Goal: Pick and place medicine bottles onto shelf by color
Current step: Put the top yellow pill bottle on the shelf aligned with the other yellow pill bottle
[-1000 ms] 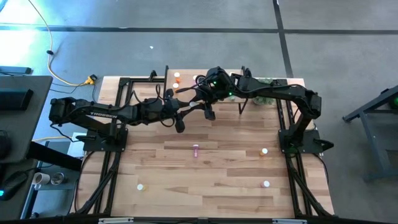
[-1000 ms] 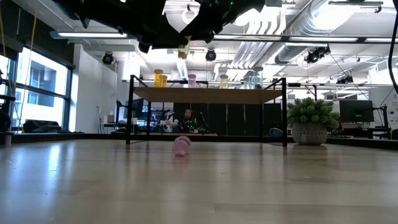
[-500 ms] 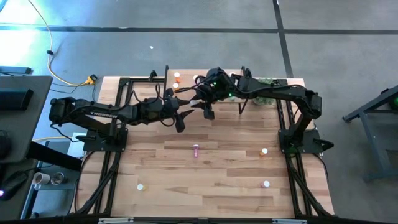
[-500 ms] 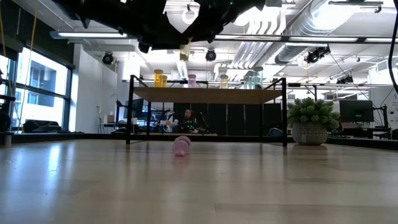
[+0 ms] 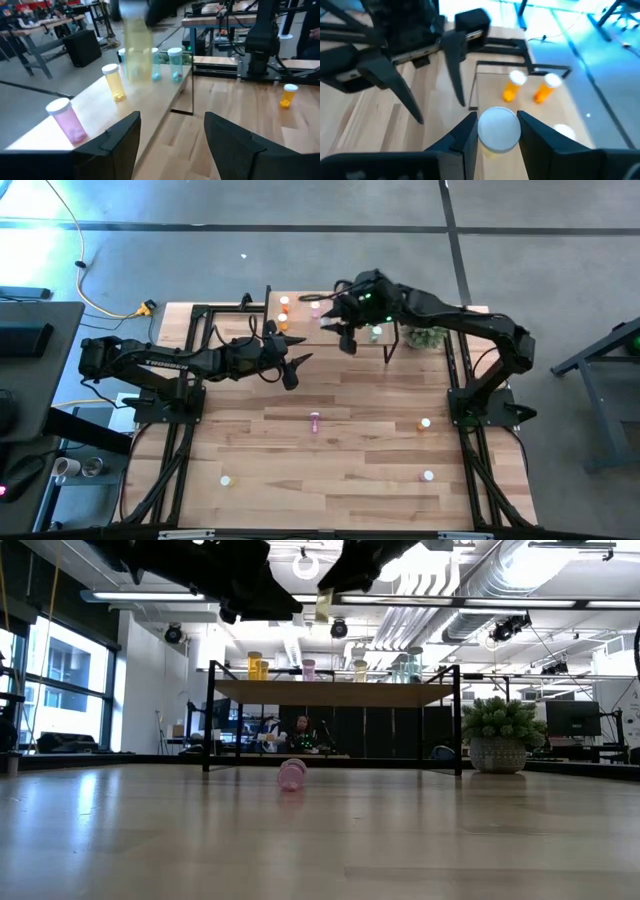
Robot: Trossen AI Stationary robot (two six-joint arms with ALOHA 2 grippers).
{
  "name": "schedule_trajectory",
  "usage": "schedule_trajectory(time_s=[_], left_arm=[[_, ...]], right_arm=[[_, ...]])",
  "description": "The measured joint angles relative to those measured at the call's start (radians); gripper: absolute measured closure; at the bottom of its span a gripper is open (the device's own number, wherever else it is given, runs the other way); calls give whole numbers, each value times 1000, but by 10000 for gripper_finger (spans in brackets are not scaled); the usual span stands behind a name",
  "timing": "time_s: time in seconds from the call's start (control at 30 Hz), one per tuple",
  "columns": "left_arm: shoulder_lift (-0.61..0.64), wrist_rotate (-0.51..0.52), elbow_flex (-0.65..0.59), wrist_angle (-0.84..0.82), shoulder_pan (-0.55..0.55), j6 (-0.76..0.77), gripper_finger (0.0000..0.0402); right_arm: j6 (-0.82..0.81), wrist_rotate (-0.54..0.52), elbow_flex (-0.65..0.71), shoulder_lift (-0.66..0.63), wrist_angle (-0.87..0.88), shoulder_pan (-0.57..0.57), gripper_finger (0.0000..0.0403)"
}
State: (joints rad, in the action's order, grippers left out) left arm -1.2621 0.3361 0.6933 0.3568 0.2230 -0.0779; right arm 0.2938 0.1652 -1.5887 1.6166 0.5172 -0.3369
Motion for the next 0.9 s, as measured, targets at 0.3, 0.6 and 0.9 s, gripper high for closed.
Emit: schedule_trajectory(time_s=[0.3, 0.6, 0.9], left_arm=[[0, 26, 0, 0, -1, -12, 193], [0, 24, 0, -2, -1, -5, 193], [0, 23, 0, -1, -1, -4, 193]], right_arm=[[-8, -3, 35, -95, 36, -95, 295], [-103, 1, 245, -92, -79, -155, 295], [-112, 0, 328, -90, -137, -161, 295]])
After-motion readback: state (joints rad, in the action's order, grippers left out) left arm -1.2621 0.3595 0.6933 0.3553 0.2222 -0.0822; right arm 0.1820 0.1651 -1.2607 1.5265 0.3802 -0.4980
